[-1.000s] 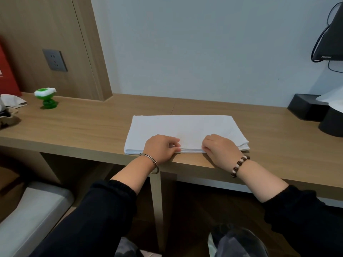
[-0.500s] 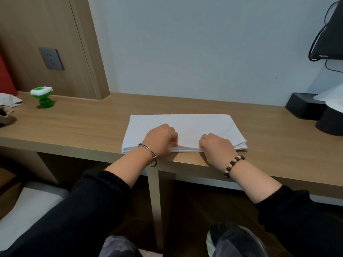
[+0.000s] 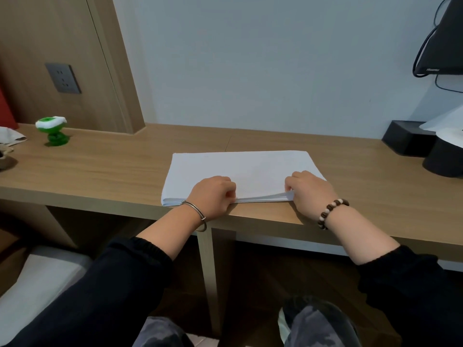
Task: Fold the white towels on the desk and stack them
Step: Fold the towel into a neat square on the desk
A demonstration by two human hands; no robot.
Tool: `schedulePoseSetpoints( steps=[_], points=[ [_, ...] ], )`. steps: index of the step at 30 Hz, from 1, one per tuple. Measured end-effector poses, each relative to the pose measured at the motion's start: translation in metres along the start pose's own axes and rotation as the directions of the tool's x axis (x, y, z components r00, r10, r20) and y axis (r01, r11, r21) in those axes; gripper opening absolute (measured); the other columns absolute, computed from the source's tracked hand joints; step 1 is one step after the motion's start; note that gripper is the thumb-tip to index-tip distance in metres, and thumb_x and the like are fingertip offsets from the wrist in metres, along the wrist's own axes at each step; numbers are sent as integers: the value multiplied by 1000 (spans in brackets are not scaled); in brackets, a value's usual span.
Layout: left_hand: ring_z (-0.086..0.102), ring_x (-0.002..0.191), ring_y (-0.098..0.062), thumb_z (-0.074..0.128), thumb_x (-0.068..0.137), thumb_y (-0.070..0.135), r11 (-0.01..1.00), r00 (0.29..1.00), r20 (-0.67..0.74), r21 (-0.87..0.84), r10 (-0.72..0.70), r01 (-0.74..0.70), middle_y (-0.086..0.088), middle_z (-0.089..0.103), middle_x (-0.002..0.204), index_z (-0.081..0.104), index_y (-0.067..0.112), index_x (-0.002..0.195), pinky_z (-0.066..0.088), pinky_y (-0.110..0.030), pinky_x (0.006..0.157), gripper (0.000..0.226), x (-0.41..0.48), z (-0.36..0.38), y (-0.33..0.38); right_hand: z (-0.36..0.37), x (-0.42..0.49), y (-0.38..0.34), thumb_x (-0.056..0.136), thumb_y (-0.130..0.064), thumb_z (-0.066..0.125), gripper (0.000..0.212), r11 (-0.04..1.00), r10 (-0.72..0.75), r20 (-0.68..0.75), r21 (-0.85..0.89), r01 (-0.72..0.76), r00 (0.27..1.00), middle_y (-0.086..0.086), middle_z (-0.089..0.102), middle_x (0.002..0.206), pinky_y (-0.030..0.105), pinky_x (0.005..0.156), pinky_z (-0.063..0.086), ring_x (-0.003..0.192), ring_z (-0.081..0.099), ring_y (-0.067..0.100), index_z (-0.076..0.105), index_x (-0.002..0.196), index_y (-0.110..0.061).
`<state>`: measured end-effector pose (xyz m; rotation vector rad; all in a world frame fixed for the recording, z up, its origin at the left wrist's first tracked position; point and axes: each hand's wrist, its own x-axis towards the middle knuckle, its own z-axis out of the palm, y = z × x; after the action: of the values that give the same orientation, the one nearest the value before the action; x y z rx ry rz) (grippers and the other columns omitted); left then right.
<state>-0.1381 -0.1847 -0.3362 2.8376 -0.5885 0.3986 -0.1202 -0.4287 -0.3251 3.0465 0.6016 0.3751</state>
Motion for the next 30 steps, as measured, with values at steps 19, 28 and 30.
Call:
schedulePoseSetpoints(
  steps=[19, 28, 30],
  points=[
    [54, 85, -20, 59, 89, 24, 997, 998, -63, 76, 20, -15, -1, 59, 91, 57, 17, 83, 37, -26, 64, 9, -2, 5, 2, 18, -36, 8, 77, 9, 60, 15, 991, 123, -267, 77, -106, 956, 11, 61, 79, 28, 58, 30, 76, 55, 31, 69, 73, -3],
    [48, 65, -20, 49, 91, 38, 987, 989, -21, 56, -147, 148, 3, 44, 60, 39, 19, 52, 26, -24, 50, 45, 22, -1, 9, 22, -36, 18, 81, -3, 59, 20, 971, 156, -232, 213, -106, 960, -1, 69, 80, 30, 83, 30, 90, 53, 22, 75, 77, -15],
    [51, 84, -23, 46, 94, 36, 985, 985, -25, 26, -172, 173, -2, 53, 76, 53, 16, 59, 37, -28, 62, 41, 35, 2, 17, 19, -37, 17, 83, -6, 57, 21, 949, 202, -194, 282, -143, 960, -3, 69, 85, 29, 85, 33, 92, 53, 20, 75, 82, -17]
  ],
)
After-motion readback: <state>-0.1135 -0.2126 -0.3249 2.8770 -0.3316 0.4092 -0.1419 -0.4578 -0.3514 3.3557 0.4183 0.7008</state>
